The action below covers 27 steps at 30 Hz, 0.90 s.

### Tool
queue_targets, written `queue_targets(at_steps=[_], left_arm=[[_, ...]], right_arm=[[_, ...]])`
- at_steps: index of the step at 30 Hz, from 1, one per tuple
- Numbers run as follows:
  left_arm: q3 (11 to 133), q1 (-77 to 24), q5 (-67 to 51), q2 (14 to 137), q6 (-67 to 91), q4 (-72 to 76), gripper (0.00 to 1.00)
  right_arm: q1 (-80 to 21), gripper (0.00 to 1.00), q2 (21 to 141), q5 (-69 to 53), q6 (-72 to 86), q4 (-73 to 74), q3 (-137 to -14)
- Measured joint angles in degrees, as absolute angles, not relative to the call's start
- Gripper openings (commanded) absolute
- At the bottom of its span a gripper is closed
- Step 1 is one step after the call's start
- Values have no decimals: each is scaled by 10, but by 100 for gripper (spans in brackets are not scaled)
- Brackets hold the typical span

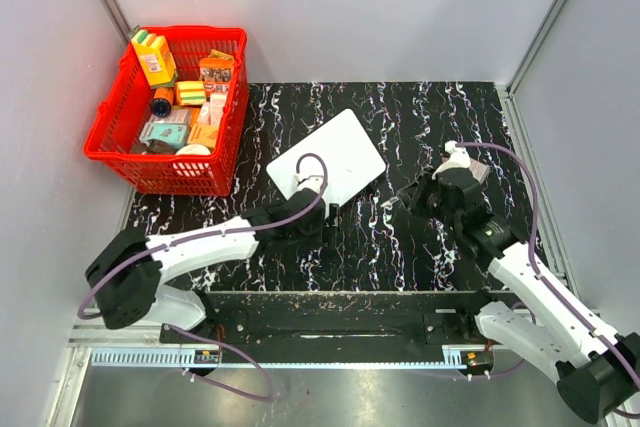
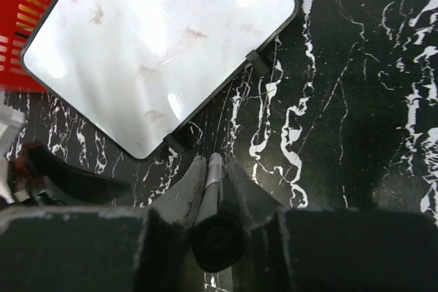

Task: Write a sentence on the whiteboard
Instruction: Adjust the whiteboard stand at the center of the board.

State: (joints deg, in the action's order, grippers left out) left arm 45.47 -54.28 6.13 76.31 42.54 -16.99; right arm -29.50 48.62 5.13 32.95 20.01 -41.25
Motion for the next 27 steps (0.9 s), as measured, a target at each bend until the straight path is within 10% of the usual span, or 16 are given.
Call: queue_targets(at_steps=[14,27], left_arm=[[515,-584,99,910,449,-135,72],[592,-585,114,1025,406,-114,42]], right_arm=[[-248,0,478,67,302,231,-420],[-221,0,474,71,283,254,-430]])
